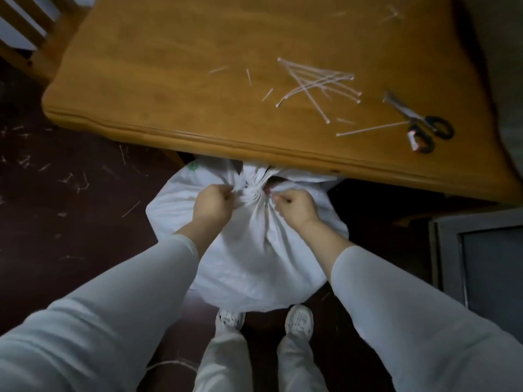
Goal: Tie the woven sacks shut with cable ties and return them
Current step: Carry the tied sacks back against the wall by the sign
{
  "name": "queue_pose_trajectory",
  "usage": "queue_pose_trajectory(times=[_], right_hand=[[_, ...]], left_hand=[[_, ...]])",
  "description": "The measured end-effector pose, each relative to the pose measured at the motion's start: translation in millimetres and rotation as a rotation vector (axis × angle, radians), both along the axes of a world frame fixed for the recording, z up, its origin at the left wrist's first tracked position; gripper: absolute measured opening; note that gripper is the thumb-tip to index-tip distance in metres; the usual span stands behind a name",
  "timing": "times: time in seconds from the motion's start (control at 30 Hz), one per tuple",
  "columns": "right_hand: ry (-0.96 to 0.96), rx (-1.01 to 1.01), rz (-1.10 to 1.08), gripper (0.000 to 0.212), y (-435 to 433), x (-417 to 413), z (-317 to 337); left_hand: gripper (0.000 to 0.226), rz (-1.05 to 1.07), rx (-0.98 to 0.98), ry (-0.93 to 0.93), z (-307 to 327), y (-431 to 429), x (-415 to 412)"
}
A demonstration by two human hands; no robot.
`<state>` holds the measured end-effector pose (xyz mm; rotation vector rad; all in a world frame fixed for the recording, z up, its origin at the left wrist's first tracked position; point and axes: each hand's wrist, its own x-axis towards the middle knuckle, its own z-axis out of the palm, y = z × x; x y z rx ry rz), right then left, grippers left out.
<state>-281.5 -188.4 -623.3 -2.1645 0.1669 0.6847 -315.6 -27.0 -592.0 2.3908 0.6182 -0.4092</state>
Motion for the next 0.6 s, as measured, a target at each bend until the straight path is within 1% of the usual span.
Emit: queue_pose_trajectory(times=[0.07,0.13,0.2,0.27,0.33,0.4,0.53,0.6], right_hand=[[-0.022,0.007,-0.057,0.026,10.4,3.7,-6.6],[-0.070,-0.008,-0.105,0.023,17.9,4.5,-9.5],[-0.148,-0.020,-0.159,0.019,23.4,2.6,-8.8],[-0.210,0.034,-0.199,0.012,30.0,-1.2,-6.9],[-0.234,0.049,-0.172,0.011,36.3,-3.8,-5.9],[-0.258,-0.022,-0.101,0.015,41.2,-4.8,-3.0],[-0.292,-0.225,0.059,0.024,51.0,-4.7,0.4],[-0.281,-0.289,0.042,0.025,57.3,-5.4,0.9]], left_hand=[[0.034,-0.015,-0.056,-0.052,-10.6,4.5,7.4],[0.037,0.016,-0.181,-0.069,-18.4,4.6,14.4],[0.031,0.039,-0.258,-0.066,-25.7,4.4,21.9],[0.019,0.105,-0.333,-0.064,-29.4,5.9,27.8],[0.014,0.150,-0.386,-0.062,-31.9,9.1,32.0],[0.016,0.125,-0.399,-0.039,-33.8,12.0,33.7],[0.018,0.109,-0.435,-0.001,-34.1,14.2,36.0],[0.018,0.086,-0.415,-0.010,-34.4,14.0,37.2]])
